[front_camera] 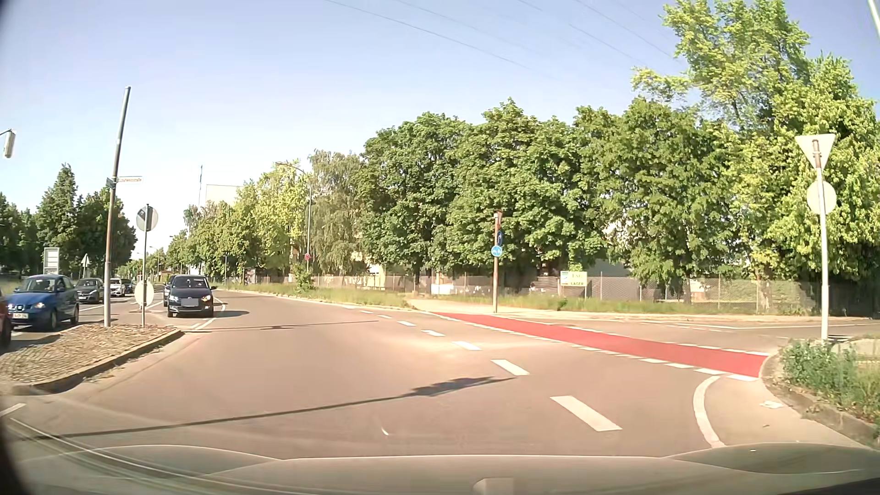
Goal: Follow the waypoints while adhering to traffic rules and regulations
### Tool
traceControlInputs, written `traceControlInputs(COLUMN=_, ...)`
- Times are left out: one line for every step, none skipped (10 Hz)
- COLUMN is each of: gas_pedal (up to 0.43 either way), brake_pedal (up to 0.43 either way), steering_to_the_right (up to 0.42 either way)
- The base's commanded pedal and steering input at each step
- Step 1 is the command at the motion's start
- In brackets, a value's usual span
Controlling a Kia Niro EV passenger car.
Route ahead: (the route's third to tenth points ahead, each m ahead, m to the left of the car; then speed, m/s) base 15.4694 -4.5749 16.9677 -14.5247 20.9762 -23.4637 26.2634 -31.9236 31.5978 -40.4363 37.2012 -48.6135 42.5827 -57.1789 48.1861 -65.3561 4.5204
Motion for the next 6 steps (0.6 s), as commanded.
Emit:
traceControlInputs(gas_pedal=0.008, brake_pedal=0.000, steering_to_the_right=0.055)
traceControlInputs(gas_pedal=0.008, brake_pedal=0.000, steering_to_the_right=0.061)
traceControlInputs(gas_pedal=0.008, brake_pedal=0.000, steering_to_the_right=0.077)
traceControlInputs(gas_pedal=0.008, brake_pedal=0.000, steering_to_the_right=0.099)
traceControlInputs(gas_pedal=0.008, brake_pedal=0.000, steering_to_the_right=0.122)
traceControlInputs(gas_pedal=0.028, brake_pedal=0.000, steering_to_the_right=0.144)
